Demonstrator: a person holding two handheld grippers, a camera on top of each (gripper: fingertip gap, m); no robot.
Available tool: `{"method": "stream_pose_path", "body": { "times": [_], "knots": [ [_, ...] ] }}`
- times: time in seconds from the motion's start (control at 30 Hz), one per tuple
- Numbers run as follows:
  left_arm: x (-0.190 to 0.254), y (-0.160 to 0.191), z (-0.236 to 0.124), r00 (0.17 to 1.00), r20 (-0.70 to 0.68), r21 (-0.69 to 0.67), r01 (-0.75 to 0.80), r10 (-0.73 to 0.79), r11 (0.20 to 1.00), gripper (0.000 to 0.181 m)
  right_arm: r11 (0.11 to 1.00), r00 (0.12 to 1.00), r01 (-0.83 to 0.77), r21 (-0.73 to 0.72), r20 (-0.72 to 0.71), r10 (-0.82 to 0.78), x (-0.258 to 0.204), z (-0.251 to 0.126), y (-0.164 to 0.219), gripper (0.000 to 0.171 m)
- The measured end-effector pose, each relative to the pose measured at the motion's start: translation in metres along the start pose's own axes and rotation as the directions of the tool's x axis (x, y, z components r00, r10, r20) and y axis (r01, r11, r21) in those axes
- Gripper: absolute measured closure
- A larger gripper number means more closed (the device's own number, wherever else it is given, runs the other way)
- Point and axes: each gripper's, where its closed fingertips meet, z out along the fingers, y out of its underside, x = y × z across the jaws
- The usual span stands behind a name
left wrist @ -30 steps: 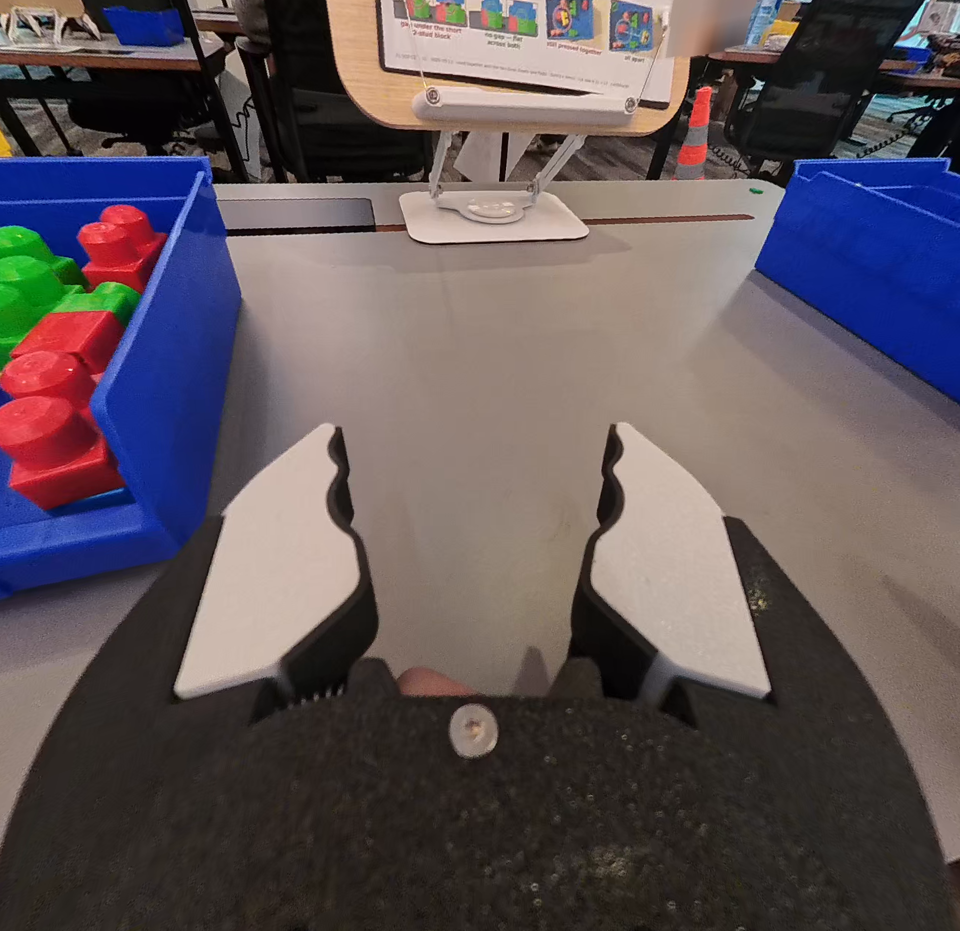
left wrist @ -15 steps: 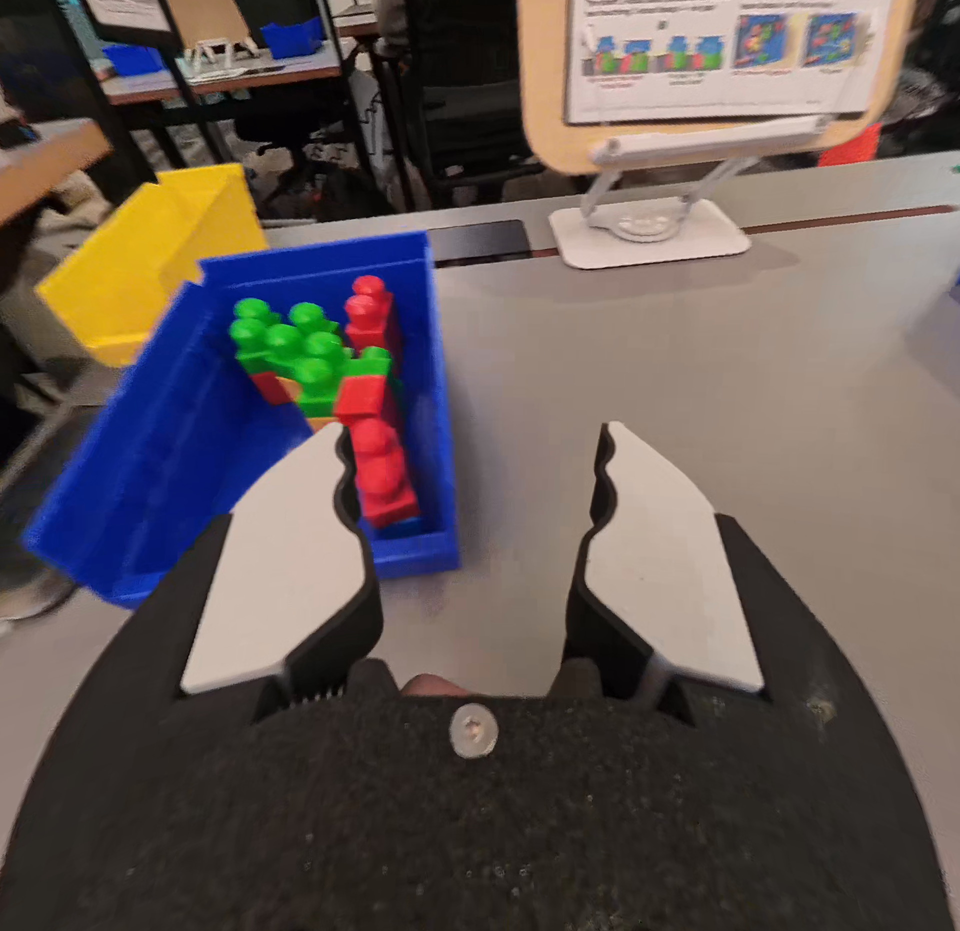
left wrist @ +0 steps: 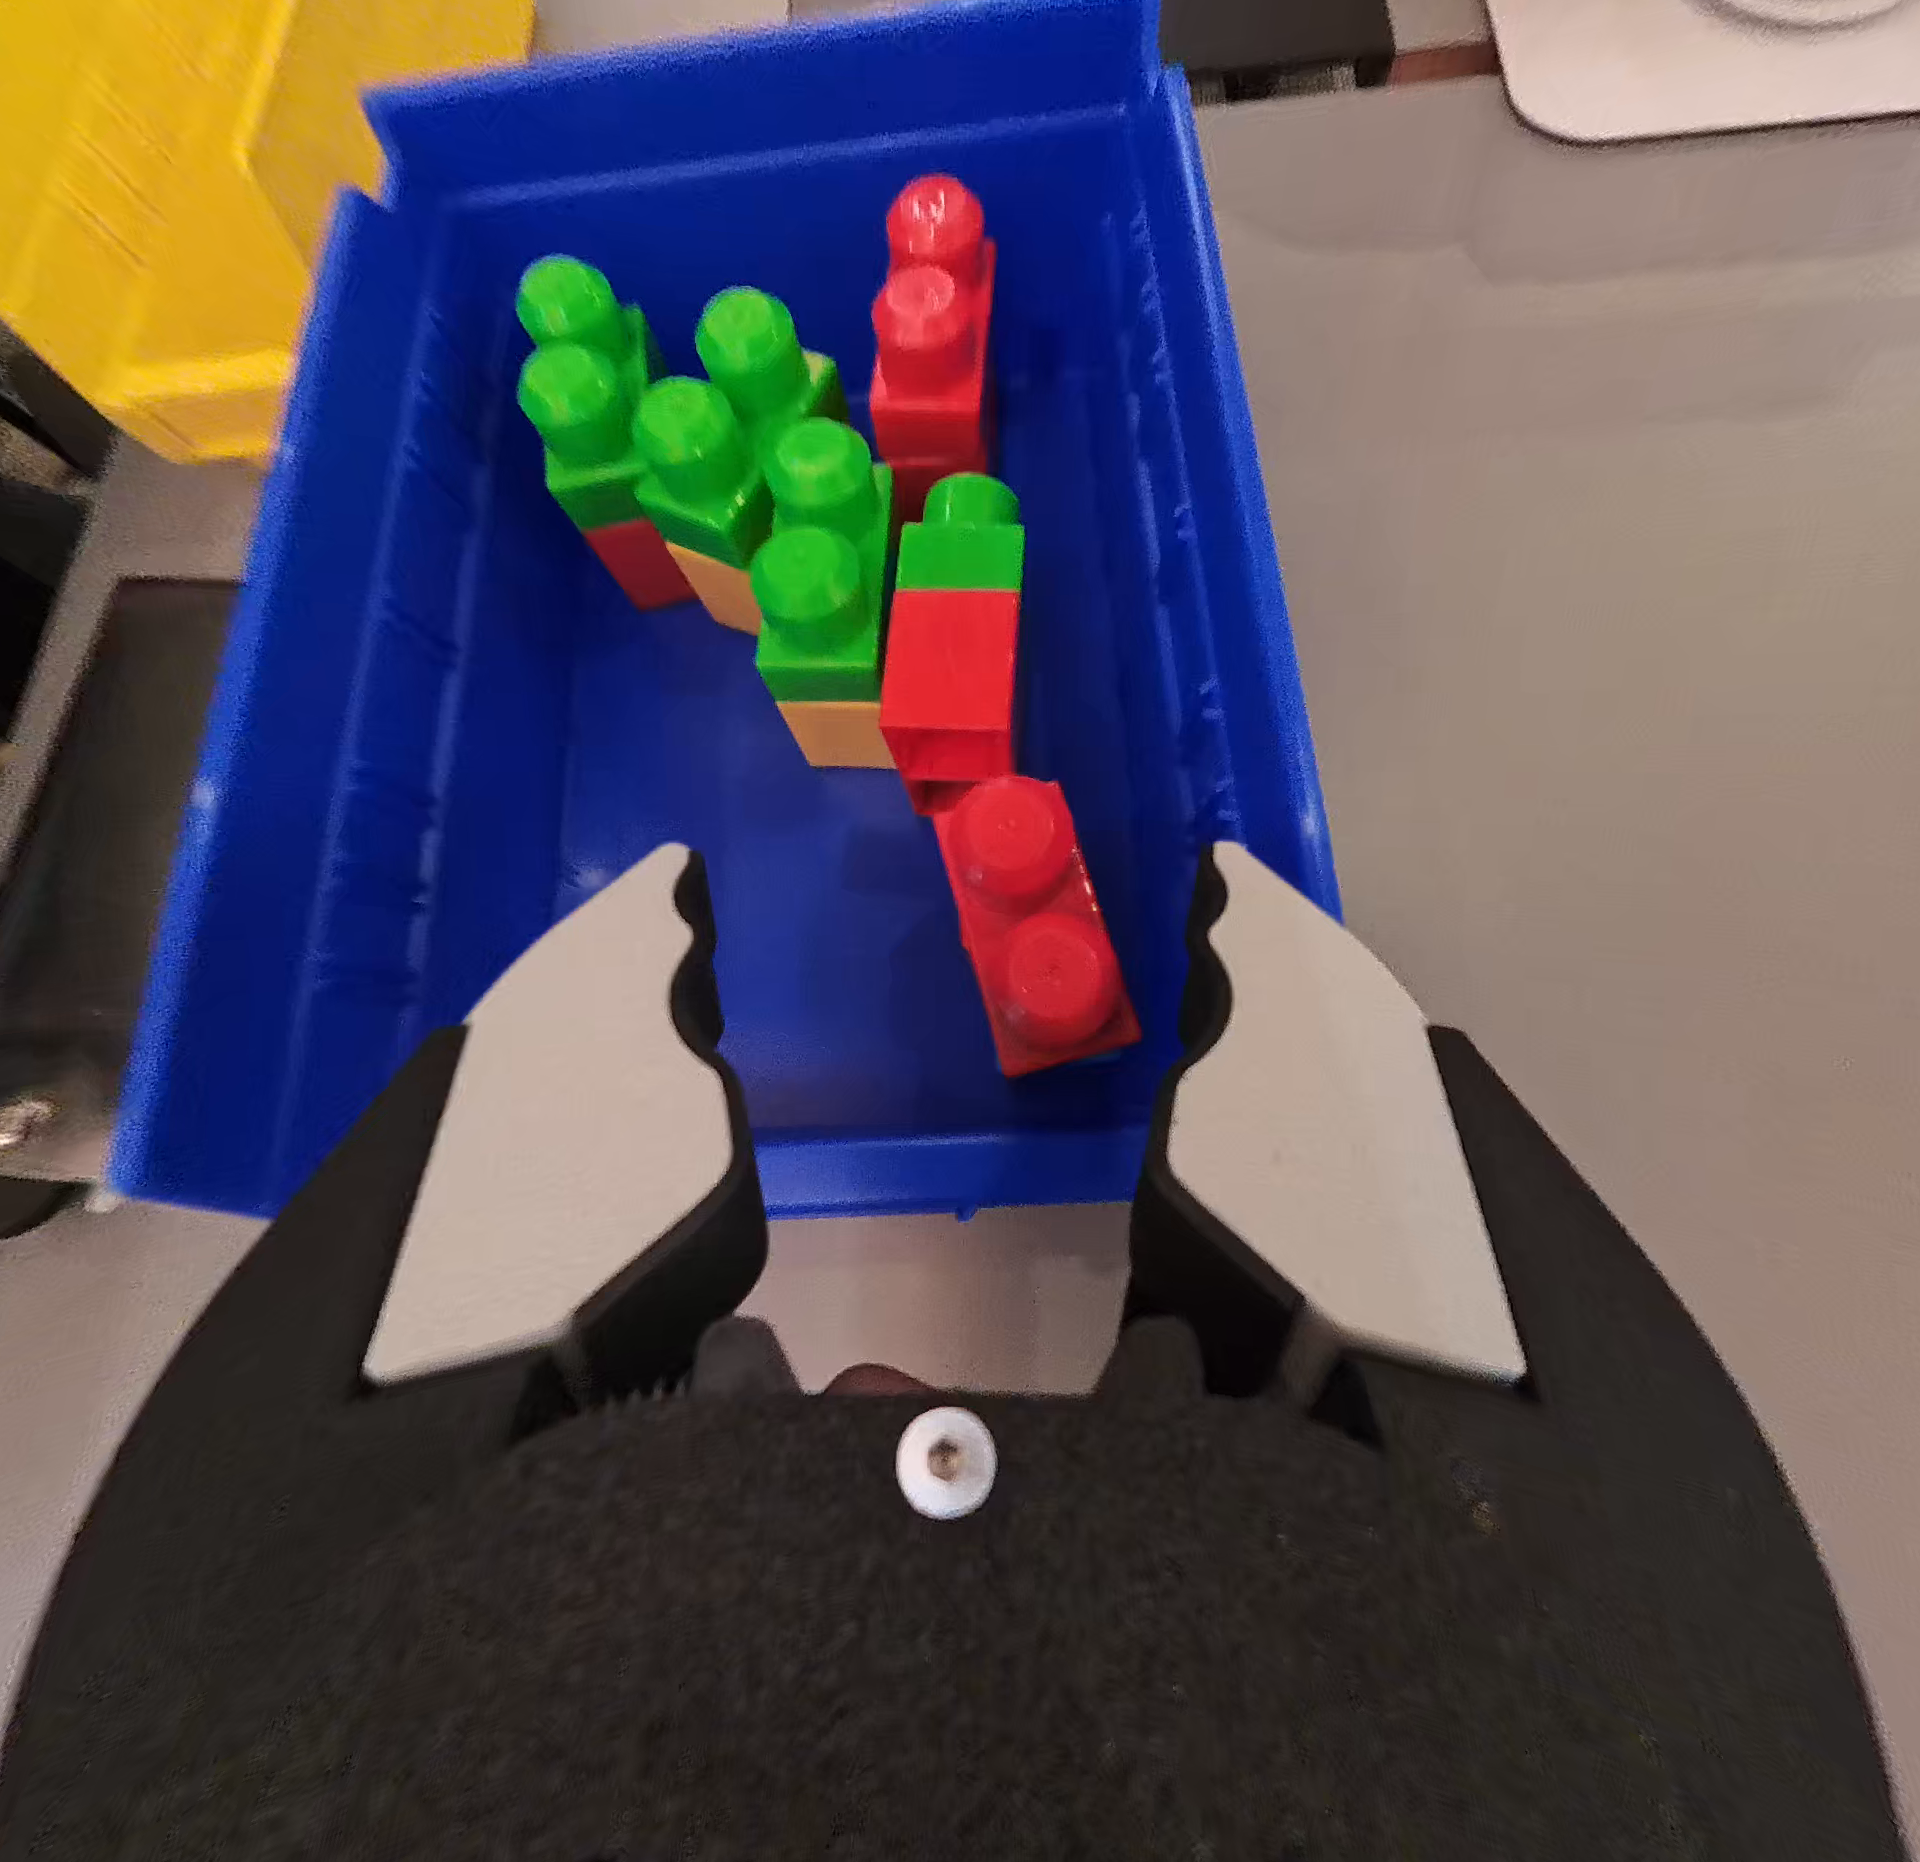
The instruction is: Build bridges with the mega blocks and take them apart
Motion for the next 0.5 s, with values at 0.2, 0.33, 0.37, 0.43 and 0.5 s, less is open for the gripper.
{"method": "stream_pose_path", "body": {
  "times": [0.2,0.33,0.37,0.43,0.5],
  "knots": [
    [0.007,0.022,0.026,0.997,-0.043,-0.106,0.065,-0.07,0.992,0.097,1.0,1.0,-0.015,-0.005,-0.001,0.015,0.007,0.001,0.002,0.086],
    [0.004,0.034,0.033,0.995,-0.059,-0.195,0.063,-0.076,0.979,0.099,1.0,1.0,-0.012,-0.008,0.0,0.012,0.009,0.001,0.002,0.087],
    [0.006,0.038,0.035,0.994,-0.074,-0.215,0.067,-0.085,0.974,0.099,1.0,1.0,-0.012,-0.009,0.001,0.012,0.009,0.001,0.002,0.087],
    [0.007,0.044,0.038,0.992,-0.096,-0.25,0.06,-0.086,0.966,0.099,1.0,1.0,-0.014,-0.012,0.004,0.014,0.009,0.001,0.003,0.088],
    [0.01,0.045,0.039,0.986,-0.123,-0.268,0.071,-0.108,0.961,0.105,1.0,1.0,-0.014,-0.014,0.008,0.014,0.009,0.002,0.004,0.088]
  ]
}}
